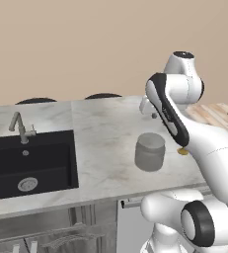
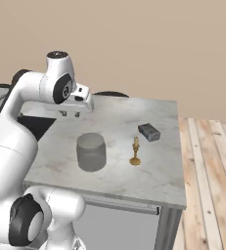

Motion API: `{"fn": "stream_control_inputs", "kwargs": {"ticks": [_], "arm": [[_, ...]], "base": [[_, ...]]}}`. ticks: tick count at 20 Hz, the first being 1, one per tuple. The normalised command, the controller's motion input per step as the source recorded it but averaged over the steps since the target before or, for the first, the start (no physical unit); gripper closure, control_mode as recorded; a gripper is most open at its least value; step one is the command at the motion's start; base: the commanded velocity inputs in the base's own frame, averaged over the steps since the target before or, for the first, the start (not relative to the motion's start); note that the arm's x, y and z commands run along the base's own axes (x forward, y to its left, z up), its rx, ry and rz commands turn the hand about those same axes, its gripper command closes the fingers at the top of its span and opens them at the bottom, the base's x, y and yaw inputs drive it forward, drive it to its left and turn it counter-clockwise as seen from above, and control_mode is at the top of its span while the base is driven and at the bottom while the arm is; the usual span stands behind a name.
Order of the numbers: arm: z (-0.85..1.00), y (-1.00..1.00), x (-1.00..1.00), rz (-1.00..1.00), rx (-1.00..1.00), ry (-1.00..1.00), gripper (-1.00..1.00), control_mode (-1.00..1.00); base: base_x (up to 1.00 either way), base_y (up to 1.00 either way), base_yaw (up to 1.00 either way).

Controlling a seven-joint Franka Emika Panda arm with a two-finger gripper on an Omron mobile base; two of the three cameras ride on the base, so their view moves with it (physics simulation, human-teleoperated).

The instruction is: Pick the candle and jar from the dining table and place them in the open cabinet. Close the cabinet after placing the objects.

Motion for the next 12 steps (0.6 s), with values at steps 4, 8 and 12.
{"fn": "stream_control_inputs", "kwargs": {"ticks": [4, 8, 12], "arm": [[-0.01, 0.0, 0.0, 0.0, 0.0, -0.02, -1.0, -1.0], [-0.09, 0.0, 0.0, -0.02, 0.0, 0.0, -1.0, -1.0], [-0.15, -0.01, 0.0, -0.06, 0.0, 0.0, -1.0, -1.0]], "base": [[0.0, 0.0, 0.0], [0.0, 0.0, 0.0], [0.0, 0.0, 0.0]]}}
